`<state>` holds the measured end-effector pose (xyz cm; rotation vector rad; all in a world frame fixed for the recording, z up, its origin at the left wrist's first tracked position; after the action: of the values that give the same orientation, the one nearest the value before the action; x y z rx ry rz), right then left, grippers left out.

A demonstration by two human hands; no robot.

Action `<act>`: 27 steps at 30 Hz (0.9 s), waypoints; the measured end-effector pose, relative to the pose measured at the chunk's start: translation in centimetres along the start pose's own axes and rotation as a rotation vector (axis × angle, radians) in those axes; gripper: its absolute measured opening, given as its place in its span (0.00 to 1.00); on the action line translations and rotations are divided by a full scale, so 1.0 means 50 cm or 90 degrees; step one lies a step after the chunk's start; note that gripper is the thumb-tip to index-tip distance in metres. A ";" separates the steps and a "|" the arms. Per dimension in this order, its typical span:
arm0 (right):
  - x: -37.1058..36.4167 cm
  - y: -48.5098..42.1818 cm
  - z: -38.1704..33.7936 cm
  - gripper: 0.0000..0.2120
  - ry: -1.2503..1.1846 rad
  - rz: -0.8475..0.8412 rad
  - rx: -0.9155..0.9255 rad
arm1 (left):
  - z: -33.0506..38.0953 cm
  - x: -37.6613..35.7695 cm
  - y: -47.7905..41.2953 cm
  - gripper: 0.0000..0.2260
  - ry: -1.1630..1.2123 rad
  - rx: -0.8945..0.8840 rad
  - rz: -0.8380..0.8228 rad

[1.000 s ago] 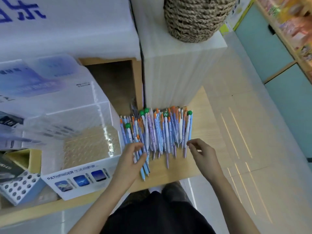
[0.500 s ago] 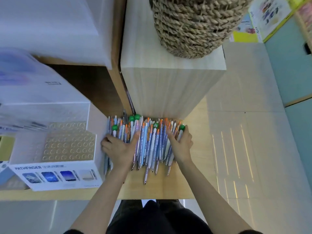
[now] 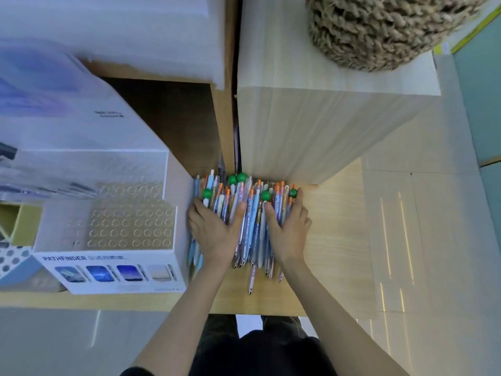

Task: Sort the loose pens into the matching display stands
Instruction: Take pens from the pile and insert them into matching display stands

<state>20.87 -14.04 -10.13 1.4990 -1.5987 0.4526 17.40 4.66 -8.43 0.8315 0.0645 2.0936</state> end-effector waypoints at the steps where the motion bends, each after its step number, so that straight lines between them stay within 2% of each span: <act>1: -0.001 0.000 0.001 0.40 0.005 -0.003 0.002 | 0.001 -0.002 0.001 0.48 0.000 -0.016 -0.018; 7: 0.010 0.020 -0.018 0.35 -0.027 0.014 0.078 | 0.028 -0.018 -0.012 0.46 -0.005 -0.096 -0.104; 11: 0.009 0.025 -0.026 0.33 -0.084 0.011 0.061 | 0.037 -0.019 -0.017 0.44 -0.007 -0.112 -0.146; 15: 0.010 0.017 -0.015 0.34 -0.145 -0.010 0.023 | 0.030 0.014 -0.005 0.45 -0.034 -0.098 -0.114; 19: 0.015 0.000 -0.001 0.41 -0.175 -0.038 0.004 | 0.007 0.021 0.014 0.47 -0.030 -0.044 -0.104; 22: 0.009 -0.002 0.012 0.44 -0.201 -0.066 -0.012 | 0.006 0.014 0.022 0.48 -0.049 -0.066 -0.106; 27: 0.002 0.003 0.026 0.37 -0.174 -0.102 0.011 | 0.015 0.018 0.013 0.52 -0.150 -0.078 -0.069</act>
<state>20.30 -15.07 -10.74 1.7466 -1.6666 0.1761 16.99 4.75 -7.14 0.9714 -0.1401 1.8670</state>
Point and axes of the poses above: each hand's wrist, its own y-axis away from the middle knuckle, its own x-axis out of the back of the hand, z = x × y, the point moved 8 cm from there along -y, towards the middle knuckle, and after that the axes turned 14 degrees about y, right-handed, at the moved point
